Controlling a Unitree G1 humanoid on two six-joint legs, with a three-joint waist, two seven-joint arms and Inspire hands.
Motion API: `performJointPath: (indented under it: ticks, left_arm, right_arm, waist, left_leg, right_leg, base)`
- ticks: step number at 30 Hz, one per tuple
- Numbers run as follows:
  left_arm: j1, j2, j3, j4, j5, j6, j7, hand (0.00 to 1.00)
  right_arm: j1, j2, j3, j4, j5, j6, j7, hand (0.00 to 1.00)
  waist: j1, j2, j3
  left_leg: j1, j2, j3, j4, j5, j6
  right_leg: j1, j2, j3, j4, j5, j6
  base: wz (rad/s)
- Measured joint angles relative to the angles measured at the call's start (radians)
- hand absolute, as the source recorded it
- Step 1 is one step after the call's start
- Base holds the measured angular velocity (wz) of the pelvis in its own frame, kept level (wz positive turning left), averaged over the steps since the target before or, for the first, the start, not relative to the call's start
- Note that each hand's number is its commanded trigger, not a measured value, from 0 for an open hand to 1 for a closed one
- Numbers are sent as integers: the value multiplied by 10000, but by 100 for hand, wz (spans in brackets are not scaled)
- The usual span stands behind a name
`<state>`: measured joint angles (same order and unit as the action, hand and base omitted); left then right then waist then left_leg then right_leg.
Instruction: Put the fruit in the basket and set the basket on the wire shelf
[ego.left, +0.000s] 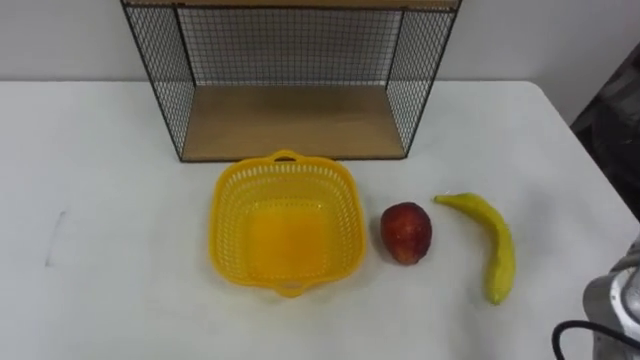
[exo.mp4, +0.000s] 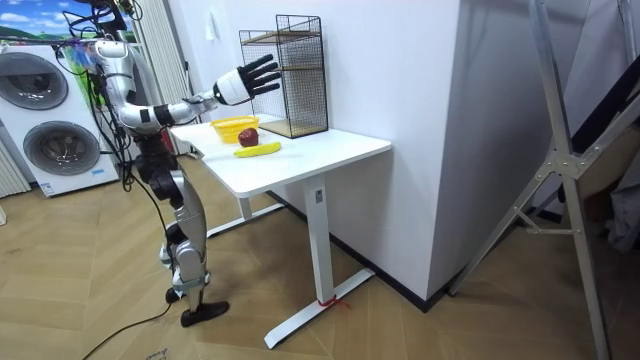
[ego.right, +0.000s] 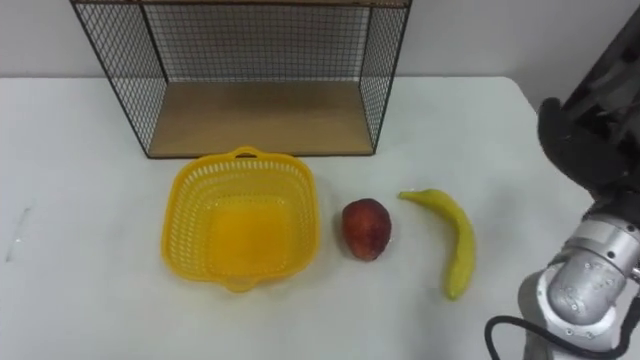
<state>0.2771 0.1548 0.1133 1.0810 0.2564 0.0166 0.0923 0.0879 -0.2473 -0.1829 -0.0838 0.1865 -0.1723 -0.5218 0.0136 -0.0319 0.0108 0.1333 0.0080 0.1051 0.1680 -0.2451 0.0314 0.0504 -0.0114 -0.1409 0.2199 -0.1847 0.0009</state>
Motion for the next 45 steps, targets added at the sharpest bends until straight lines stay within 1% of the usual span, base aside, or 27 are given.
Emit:
performJointPath:
  ticks: [2,4,5,7,9,13,15,16,18,22,23,26,28,30,31,33,39,45]
  left_arm:
    - [-17,16,-11,0,32,22,-106,0]
    - [-55,19,-70,0,136,47,-167,0]
    - [-81,24,-117,-2,153,47,-168,0]
    - [-83,31,-187,-5,157,49,-172,0]
    - [-59,33,-192,-17,341,63,-186,0]
    - [-41,39,-194,-19,633,77,-298,0]
    - [-18,139,-415,-21,629,102,-372,0]
    - [-12,148,-421,-31,629,114,-385,0]
    - [7,149,-419,-137,628,208,-402,0]
    - [135,151,-410,-460,630,280,-446,0]
    - [164,150,-412,-495,633,291,-445,0]
    - [196,139,-429,-495,625,413,-445,0]
    - [204,138,-431,-499,626,502,-436,0]
    - [209,138,-432,-516,626,541,-431,0]
    - [208,138,-433,-519,626,572,-431,0]
    - [199,139,-496,-519,626,662,-426,0]
    - [32,144,-578,-510,626,658,-433,0]
    - [-62,145,-590,-498,621,651,-485,0]
  right_arm:
    - [-131,-8,322,196,-47,18,483,0]
    - [-238,-24,576,321,-47,170,938,0]
    - [-241,-27,720,335,-44,229,1175,0]
    - [-242,-27,953,336,-43,230,1534,0]
    - [-243,-44,1179,349,-47,244,1968,0]
    - [-243,-52,1316,485,-60,368,2508,0]
    - [-243,-68,1543,738,-60,446,2786,0]
    - [-242,-71,1610,790,-60,477,2865,0]
    - [-239,-70,1702,916,-60,659,3205,0]
    - [-239,-70,1700,946,-96,673,3489,0]
    - [-240,-72,1700,1020,-447,676,3586,0]
    - [-225,-75,1714,1195,-1199,893,3823,0]
    - [-220,-74,1719,1346,-1380,929,3981,0]
    - [-207,-74,1720,1544,-1590,1138,4146,0]
    - [-198,-74,1728,1565,-1621,1177,4173,0]
    - [-198,-74,1797,1784,-1788,1198,4380,0]
    - [-192,-73,2006,2029,-2048,1230,4827,0]
    - [-192,-72,2023,2328,-2087,1230,5096,0]
  waist:
    - [29,13,2]
    - [92,26,-9]
    - [184,27,-14]
    - [207,11,-22]
    - [237,-27,-51]
    - [270,-69,-83]
    - [253,-89,-95]
    - [247,-90,-93]
    - [235,-60,-80]
    - [223,-36,-69]
    - [213,-19,-62]
    - [202,-44,-79]
    - [204,-38,-83]
    - [205,-19,-127]
    - [204,-16,-128]
    - [189,8,-142]
    - [196,103,-128]
    - [191,100,-124]
  left_leg:
    - [-6,6,-12,-1,-1,-1]
    - [-2,7,-14,-1,0,-1]
    - [2,11,-12,1,0,-1]
    - [-9,12,-24,3,0,-2]
    - [-20,7,-27,23,0,-1]
    - [3,5,-18,54,0,-1]
    - [34,8,-20,104,0,-1]
    - [45,9,-21,120,0,-1]
    - [110,11,-42,136,-1,-2]
    - [105,19,-100,124,-5,-6]
    - [88,16,-125,138,-5,-7]
    - [13,2,-156,189,-5,-7]
    - [-1,-4,-161,226,-5,-6]
    - [-9,-7,-176,230,-5,-6]
    - [-11,-7,-184,231,-4,-6]
    - [-9,-6,-198,231,-4,-6]
    - [-3,4,-222,229,-4,-6]
    - [0,4,-230,230,-5,-6]
  right_leg:
    - [-3,3,-5,-1,6,-9]
    - [-2,3,-10,5,11,-13]
    - [-1,4,-15,5,18,-18]
    - [-1,0,-40,4,22,-19]
    - [6,-15,-85,4,24,-18]
    - [45,-22,-112,1,31,-15]
    - [101,-23,-137,1,36,-20]
    - [119,-23,-137,1,38,-22]
    - [179,-25,-139,19,40,-26]
    - [180,-17,-163,33,76,-49]
    - [179,-13,-117,34,79,-51]
    - [153,-12,-87,23,81,-50]
    - [148,-12,-68,17,89,-43]
    - [150,-13,-64,13,91,-40]
    - [153,-12,-68,9,92,-40]
    - [154,-10,-72,8,92,-40]
    - [161,-5,-68,18,92,-42]
    - [163,-4,-62,31,95,-45]
  base:
    - [0]
    - [0]
    - [0]
    - [2]
    - [4]
    - [0]
    - [0]
    - [0]
    - [0]
    - [2]
    - [0]
    - [0]
    - [0]
    - [0]
    - [0]
    - [0]
    - [0]
    - [0]
